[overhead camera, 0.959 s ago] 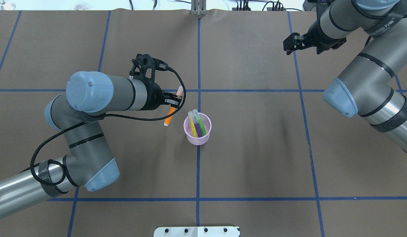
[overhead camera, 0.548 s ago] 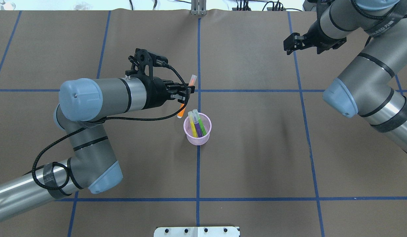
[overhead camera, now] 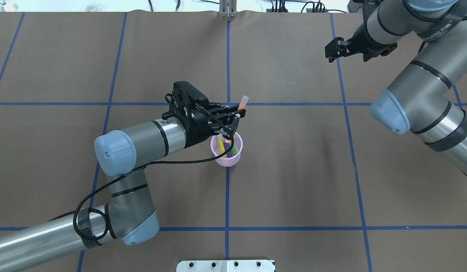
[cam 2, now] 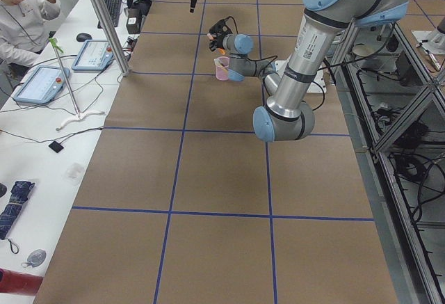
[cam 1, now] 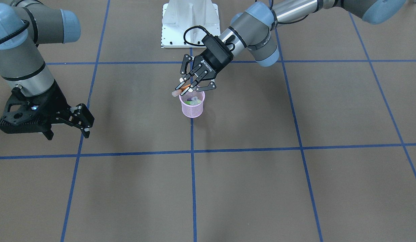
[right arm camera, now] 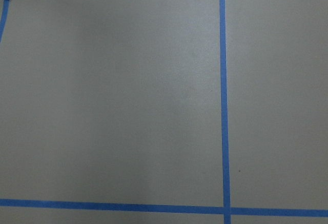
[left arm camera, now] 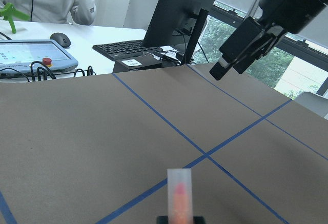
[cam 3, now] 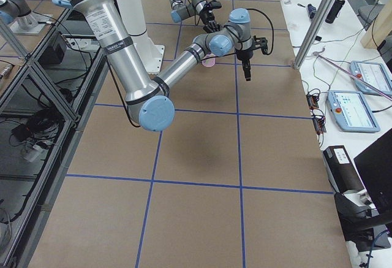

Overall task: Collect pens into pen holder
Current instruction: 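Carry the orange marker with the left gripper over the pink cup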

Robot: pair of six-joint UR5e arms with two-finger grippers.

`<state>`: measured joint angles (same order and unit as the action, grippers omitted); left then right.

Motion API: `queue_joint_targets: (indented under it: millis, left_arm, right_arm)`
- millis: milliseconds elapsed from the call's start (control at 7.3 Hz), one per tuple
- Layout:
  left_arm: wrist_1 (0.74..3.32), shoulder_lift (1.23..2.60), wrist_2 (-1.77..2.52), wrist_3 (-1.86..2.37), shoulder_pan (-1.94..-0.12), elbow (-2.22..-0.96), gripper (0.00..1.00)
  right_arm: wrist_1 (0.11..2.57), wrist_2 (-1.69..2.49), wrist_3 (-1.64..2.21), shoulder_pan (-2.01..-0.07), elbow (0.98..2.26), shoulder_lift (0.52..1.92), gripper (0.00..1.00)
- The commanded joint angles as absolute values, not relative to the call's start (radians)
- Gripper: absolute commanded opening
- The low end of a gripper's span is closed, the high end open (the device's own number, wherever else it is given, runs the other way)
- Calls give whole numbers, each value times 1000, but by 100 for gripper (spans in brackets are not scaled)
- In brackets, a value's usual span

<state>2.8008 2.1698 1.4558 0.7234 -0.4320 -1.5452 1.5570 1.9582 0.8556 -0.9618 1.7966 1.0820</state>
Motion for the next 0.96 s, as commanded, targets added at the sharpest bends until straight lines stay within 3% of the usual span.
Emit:
queue_joint_targets:
  millis: [0,274,822]
  left_arm:
    - [2809,2169,1444,703,-423,-1534,0]
    - [2838,2174,1419,703,-410,-1507,47]
    - [2841,2174,1416,701,-408,-1508,80]
  right_arm:
    - [1557,1957,856,-962,1798,1081,100]
    - [1557,1959,854,-962,1796,1083,100]
    - [1557,1959,854,-962,1798,1083,100]
